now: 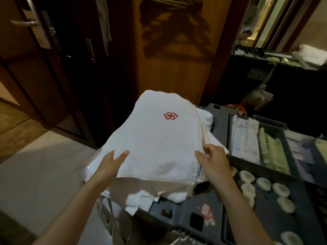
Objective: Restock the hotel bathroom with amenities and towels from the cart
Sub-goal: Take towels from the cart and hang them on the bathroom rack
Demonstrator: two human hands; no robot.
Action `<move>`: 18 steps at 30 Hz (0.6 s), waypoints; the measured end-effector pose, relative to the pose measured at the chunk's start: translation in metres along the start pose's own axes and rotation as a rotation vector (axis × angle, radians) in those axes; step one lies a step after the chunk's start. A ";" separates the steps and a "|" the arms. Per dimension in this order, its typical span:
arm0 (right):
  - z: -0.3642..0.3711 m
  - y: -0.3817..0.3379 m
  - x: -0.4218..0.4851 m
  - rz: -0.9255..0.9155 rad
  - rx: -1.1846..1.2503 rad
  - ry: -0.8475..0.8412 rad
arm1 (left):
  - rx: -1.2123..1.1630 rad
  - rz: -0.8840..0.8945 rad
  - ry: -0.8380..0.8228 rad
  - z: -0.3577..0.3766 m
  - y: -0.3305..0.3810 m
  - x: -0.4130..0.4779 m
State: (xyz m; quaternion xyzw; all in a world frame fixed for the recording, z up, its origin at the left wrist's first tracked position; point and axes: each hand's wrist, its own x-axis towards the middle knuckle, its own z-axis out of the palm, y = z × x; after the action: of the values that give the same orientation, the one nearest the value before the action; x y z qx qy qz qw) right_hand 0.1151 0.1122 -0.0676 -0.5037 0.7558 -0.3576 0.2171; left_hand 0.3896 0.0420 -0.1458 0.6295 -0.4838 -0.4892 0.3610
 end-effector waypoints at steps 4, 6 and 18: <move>0.003 -0.009 -0.007 -0.061 -0.079 0.118 | 0.097 0.047 0.032 0.001 0.007 -0.004; 0.004 -0.012 -0.007 -0.076 -0.017 0.075 | 0.157 0.043 0.067 0.003 0.008 -0.002; -0.002 -0.048 0.016 -0.120 0.422 -0.217 | 0.521 0.655 -0.167 0.019 0.056 -0.033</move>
State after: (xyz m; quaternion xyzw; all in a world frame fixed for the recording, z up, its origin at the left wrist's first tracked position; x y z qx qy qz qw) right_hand 0.1367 0.0865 -0.0294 -0.5264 0.6054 -0.4639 0.3758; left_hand 0.3549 0.0594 -0.0901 0.4708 -0.7933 -0.2596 0.2856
